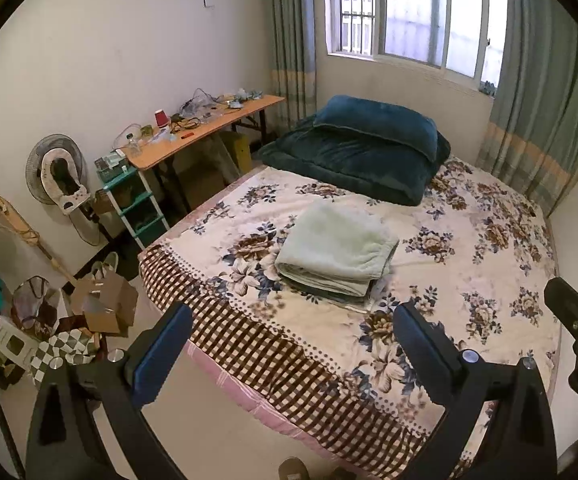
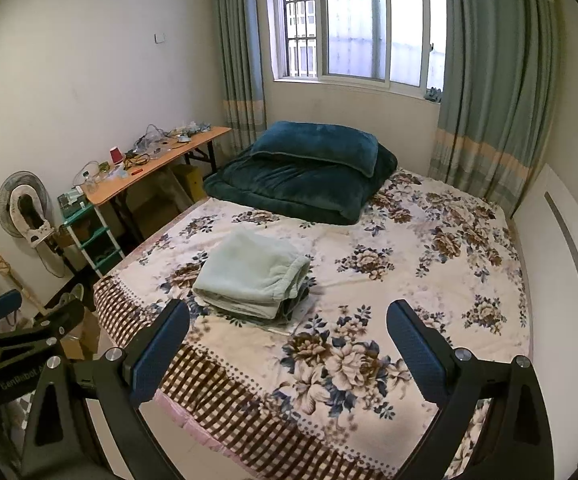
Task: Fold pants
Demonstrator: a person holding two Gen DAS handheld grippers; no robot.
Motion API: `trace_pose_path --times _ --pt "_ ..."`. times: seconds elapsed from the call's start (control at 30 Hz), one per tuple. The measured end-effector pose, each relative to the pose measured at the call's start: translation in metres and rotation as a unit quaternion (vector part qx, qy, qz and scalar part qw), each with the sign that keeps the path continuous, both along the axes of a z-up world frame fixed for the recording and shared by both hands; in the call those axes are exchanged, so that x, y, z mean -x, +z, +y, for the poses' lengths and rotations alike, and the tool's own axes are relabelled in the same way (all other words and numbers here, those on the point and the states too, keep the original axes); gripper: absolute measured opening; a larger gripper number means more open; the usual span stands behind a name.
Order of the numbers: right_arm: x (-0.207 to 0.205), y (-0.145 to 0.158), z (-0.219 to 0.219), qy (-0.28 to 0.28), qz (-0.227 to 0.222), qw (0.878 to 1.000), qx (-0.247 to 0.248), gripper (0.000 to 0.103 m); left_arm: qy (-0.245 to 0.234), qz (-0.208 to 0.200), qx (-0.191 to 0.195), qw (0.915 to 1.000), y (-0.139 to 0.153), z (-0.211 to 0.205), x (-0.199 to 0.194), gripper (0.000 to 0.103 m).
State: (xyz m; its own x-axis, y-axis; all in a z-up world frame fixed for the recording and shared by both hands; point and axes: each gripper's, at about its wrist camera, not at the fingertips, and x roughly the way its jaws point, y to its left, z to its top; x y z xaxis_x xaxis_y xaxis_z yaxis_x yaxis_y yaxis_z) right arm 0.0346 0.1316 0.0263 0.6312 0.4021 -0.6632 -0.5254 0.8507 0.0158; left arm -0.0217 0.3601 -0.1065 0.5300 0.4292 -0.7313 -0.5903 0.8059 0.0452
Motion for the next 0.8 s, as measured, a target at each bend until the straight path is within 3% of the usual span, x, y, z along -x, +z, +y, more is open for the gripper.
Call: trace_pose_path --times 0.17,0.4,0.8 --pt "-0.025 -0.005 0.003 0.004 0.021 1.0 0.005 0.101 0.0 0.01 0.013 0.9999 0.002 0.008 -0.012 0.103" --pt "-0.047 -0.012 0.008 0.012 0.036 0.999 0.015 0.101 0.007 0.01 0.003 0.9999 0.01 0.012 -0.017 0.103" --pt "-0.051 -0.01 0.006 0.02 0.041 0.999 0.006 0.101 0.008 -0.008 -0.013 0.9999 0.032 0.019 -0.021 0.103"
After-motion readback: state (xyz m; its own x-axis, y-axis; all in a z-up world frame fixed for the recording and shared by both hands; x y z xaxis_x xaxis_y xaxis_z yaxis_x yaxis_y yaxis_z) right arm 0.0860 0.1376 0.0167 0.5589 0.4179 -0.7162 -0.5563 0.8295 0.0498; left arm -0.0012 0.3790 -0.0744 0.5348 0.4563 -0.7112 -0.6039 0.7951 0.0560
